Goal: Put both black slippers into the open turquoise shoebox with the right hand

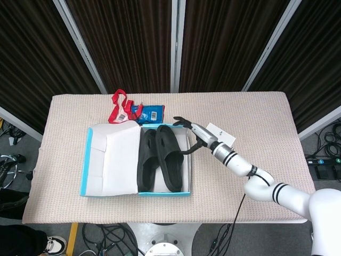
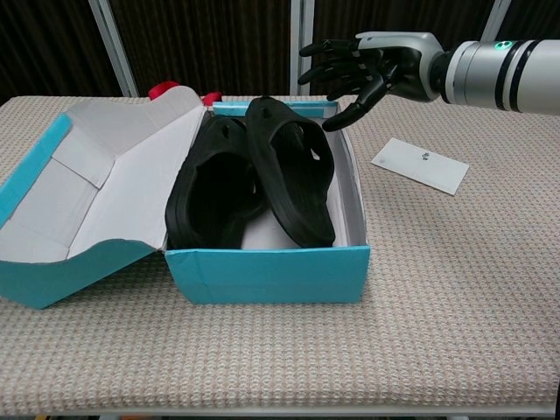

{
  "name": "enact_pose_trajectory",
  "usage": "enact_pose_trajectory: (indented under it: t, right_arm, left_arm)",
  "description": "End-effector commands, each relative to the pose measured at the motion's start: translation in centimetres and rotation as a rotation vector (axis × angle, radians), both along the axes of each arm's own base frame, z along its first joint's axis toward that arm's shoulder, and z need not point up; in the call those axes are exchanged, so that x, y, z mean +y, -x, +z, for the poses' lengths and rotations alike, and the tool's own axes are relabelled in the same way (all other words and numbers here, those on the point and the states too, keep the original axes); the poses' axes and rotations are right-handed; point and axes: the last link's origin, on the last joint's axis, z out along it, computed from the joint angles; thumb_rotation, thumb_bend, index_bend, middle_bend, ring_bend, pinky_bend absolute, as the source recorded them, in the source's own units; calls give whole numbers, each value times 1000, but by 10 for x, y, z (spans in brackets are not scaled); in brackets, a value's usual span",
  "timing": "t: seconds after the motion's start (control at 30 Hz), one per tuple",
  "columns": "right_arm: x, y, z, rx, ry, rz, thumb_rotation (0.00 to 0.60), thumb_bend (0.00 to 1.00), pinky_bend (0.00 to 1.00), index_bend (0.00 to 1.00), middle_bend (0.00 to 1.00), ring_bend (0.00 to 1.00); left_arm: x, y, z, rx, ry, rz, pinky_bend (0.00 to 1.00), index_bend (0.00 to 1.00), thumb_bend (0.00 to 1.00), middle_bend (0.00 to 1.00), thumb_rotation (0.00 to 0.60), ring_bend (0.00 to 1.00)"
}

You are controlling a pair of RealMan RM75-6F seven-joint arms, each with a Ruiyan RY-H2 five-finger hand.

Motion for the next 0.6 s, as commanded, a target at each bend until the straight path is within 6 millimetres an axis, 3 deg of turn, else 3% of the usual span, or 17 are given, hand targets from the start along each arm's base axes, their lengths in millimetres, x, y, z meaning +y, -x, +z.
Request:
enact_pose_trajectory:
  t: [0.03, 0.37, 0.6]
  right_arm:
    - [4, -2, 11, -37, 4, 0, 600, 0, 102, 0, 126, 0]
    - [33, -43, 47, -284, -85, 40, 600, 17, 99, 0, 166, 0]
    - [54, -58, 36, -372, -266, 17, 600, 125, 99, 0, 168, 0]
  left_arm:
    - [0, -1, 1, 2, -3, -3, 66, 122, 50, 126, 600, 30]
    - [0, -8, 4, 1, -17, -8, 66, 122, 51, 126, 600, 30]
    - [-1, -6, 4, 4, -17, -4, 67, 122, 50, 126, 600, 30]
